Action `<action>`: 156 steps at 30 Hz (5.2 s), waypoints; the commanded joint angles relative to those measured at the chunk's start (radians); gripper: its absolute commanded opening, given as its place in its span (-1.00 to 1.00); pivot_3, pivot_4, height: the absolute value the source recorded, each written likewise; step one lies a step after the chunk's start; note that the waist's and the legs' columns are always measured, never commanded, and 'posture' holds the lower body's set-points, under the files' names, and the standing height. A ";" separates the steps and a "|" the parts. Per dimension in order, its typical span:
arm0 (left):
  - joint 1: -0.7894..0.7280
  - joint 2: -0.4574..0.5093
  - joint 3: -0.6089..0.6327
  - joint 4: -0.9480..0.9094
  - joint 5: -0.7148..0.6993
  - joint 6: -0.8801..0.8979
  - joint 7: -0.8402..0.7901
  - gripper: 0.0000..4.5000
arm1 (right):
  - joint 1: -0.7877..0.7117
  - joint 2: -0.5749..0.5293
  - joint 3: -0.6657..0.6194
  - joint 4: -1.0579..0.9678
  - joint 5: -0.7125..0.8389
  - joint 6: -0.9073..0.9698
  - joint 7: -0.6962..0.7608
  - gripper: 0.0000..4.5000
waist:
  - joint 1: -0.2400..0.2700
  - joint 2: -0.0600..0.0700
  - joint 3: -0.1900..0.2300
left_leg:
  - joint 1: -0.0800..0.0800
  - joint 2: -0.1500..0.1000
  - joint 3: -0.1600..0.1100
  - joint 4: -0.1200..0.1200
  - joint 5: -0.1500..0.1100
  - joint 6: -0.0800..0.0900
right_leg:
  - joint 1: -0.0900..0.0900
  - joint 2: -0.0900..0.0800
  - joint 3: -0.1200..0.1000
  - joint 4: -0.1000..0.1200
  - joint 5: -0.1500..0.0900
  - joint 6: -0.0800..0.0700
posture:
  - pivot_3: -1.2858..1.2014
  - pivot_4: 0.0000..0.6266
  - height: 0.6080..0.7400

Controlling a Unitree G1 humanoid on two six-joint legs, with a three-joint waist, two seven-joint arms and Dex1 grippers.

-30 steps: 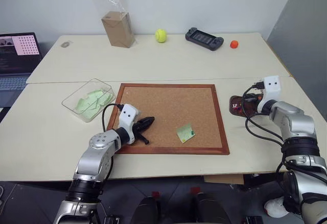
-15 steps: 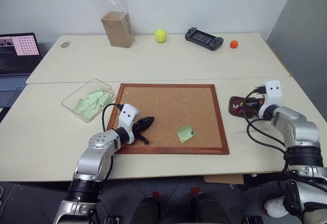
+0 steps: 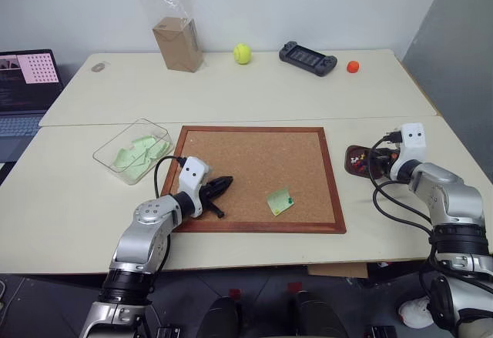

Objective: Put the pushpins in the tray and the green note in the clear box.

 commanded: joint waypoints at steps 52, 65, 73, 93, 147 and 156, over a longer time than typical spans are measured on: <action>-0.034 0.025 -0.040 0.079 0.031 0.002 -0.032 -1.00 | 0.290 0.034 0.412 -0.396 0.001 -0.506 0.536 0.18 | 0.005 -0.001 0.003 | -0.001 0.001 -0.002 -0.001 0.000 0.000 | 0.001 -0.002 -0.002 -0.006 -0.002 0.004 | 0.03 -0.52 1.00; -0.020 0.029 -0.039 0.064 0.033 0.002 -0.023 -1.00 | 0.227 0.087 0.436 -0.291 -0.026 -0.473 0.511 0.18 | 0.003 -0.001 0.003 | -0.001 0.001 -0.002 -0.001 0.000 0.000 | 0.001 -0.003 -0.002 -0.006 -0.001 0.003 | 0.03 -0.52 1.00; -0.010 0.030 -0.038 0.051 0.030 0.004 -0.020 -1.00 | 0.234 0.085 0.427 -0.275 -0.033 -0.474 0.522 -0.45 | 0.003 -0.001 0.003 | -0.001 0.001 -0.002 -0.001 0.000 0.000 | 0.001 -0.003 -0.002 -0.006 -0.001 0.002 | 0.03 -0.52 1.00; -0.016 0.018 -0.035 0.058 0.027 0.011 -0.008 -1.00 | 0.208 0.103 0.330 -0.366 0.117 -0.424 0.541 -0.96 | 0.002 -0.001 0.003 | -0.001 0.001 -0.002 -0.002 0.000 0.000 | 0.001 -0.003 -0.002 -0.006 -0.001 0.002 | 0.03 -0.52 1.00; -0.025 0.013 -0.041 0.077 0.030 -0.003 -0.017 -1.00 | 0.062 0.016 -0.016 -0.017 -0.026 -0.221 -0.037 -0.04 | 0.001 0.001 0.003 | -0.001 0.000 0.000 -0.001 0.000 0.000 | 0.001 -0.001 0.000 -0.004 0.000 0.001 | 0.03 -0.52 1.00; -0.022 0.005 -0.044 0.074 0.029 -0.005 -0.014 -1.00 | 0.082 -0.009 -0.029 -0.086 -0.009 -0.203 -0.008 0.08 | 0.001 0.001 0.003 | -0.001 0.000 0.000 -0.001 0.000 0.000 | 0.000 -0.001 0.000 -0.005 0.000 0.001 | 0.03 -0.52 1.00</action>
